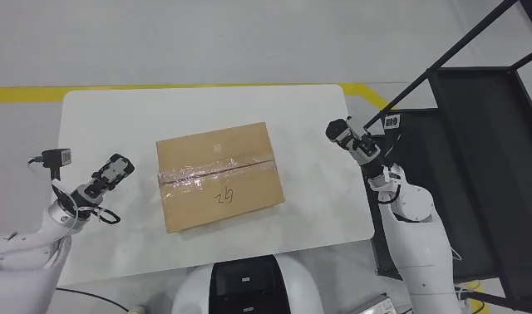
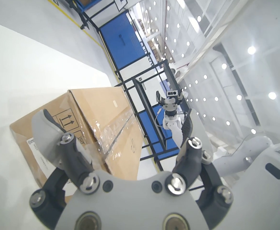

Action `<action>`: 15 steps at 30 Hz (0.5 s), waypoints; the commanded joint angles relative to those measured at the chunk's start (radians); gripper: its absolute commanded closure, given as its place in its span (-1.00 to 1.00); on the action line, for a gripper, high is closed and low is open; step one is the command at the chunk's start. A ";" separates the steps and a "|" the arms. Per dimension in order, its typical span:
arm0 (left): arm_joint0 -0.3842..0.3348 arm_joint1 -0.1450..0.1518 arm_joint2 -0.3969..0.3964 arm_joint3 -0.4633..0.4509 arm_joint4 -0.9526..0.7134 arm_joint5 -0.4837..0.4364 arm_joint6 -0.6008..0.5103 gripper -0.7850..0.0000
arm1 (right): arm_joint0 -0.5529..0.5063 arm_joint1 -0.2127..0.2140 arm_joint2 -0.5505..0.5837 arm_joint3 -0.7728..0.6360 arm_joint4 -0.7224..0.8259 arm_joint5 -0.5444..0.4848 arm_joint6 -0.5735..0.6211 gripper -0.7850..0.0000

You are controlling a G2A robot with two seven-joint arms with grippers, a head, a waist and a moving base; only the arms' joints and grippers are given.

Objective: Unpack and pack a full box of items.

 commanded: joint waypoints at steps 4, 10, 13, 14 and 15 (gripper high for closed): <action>0.001 -0.005 0.002 -0.001 0.014 0.013 0.019 -1.00 | -0.004 -0.001 -0.005 0.002 0.019 -0.021 -0.012 -1.00; 0.000 -0.005 0.002 -0.001 0.015 0.013 0.019 -1.00 | -0.004 -0.001 -0.005 0.002 0.019 -0.021 -0.012 -1.00; 0.000 -0.005 0.002 0.000 0.014 0.013 0.019 -1.00 | -0.004 -0.001 -0.005 0.002 0.019 -0.021 -0.012 -1.00; 0.000 -0.005 0.002 0.000 0.014 0.013 0.019 -1.00 | -0.004 -0.001 -0.005 0.002 0.019 -0.021 -0.012 -1.00; 0.000 -0.005 0.002 0.000 0.014 0.013 0.019 -1.00 | -0.004 -0.001 -0.005 0.002 0.019 -0.021 -0.012 -1.00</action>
